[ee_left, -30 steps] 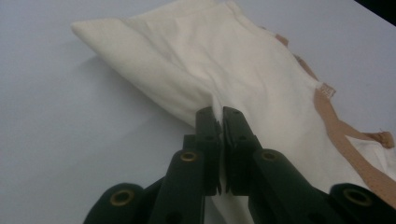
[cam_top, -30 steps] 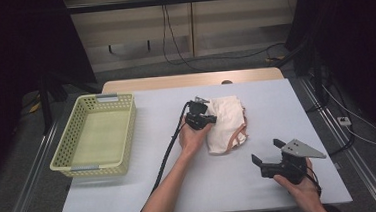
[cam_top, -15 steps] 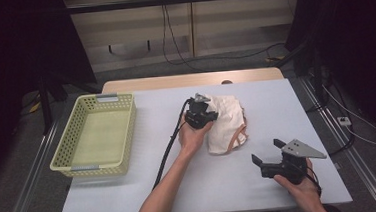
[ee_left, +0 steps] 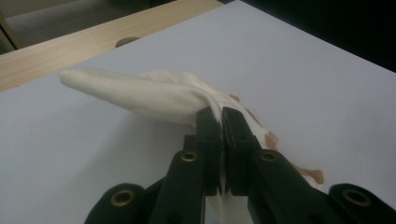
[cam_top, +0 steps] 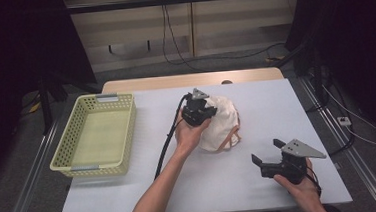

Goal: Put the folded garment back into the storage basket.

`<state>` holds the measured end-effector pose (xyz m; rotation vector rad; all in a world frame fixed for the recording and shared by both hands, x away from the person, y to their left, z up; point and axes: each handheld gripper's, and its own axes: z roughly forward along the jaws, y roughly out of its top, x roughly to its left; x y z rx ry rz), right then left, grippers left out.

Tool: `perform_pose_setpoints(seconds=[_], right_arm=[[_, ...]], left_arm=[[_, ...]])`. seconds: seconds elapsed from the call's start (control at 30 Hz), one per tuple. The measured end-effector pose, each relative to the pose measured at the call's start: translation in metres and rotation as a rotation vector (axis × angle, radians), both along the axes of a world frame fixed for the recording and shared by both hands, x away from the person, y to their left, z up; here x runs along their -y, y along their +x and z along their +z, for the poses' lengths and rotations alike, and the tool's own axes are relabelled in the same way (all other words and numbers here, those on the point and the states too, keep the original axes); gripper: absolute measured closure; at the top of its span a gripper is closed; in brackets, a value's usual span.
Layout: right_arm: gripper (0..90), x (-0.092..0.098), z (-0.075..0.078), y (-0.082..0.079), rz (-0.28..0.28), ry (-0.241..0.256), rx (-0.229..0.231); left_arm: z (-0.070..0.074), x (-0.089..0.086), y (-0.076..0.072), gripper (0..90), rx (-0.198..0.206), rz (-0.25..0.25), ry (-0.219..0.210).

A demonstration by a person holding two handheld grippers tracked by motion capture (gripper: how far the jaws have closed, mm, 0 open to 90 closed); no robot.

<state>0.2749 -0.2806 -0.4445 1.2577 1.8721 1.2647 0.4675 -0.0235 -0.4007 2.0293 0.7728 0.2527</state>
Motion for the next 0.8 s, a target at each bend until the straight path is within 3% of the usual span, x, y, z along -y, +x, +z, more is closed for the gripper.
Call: perform_pose_setpoints(seconds=[0.27,0.5,0.8], right_arm=[[5.5,0.0,0.0,-0.001,0.002,0.002,0.0],[5.3,0.0,0.001,-0.001,0.003,0.002,0.007],[5.2,0.0,0.001,-0.001,0.005,0.003,0.008]], left_arm=[[0.009,-0.008,-0.001,87.0,0.029,0.006,-0.012],[0.015,-0.016,-0.002,87.0,0.026,0.013,-0.029],[0.024,-0.021,-0.006,87.0,0.073,0.011,-0.019]])
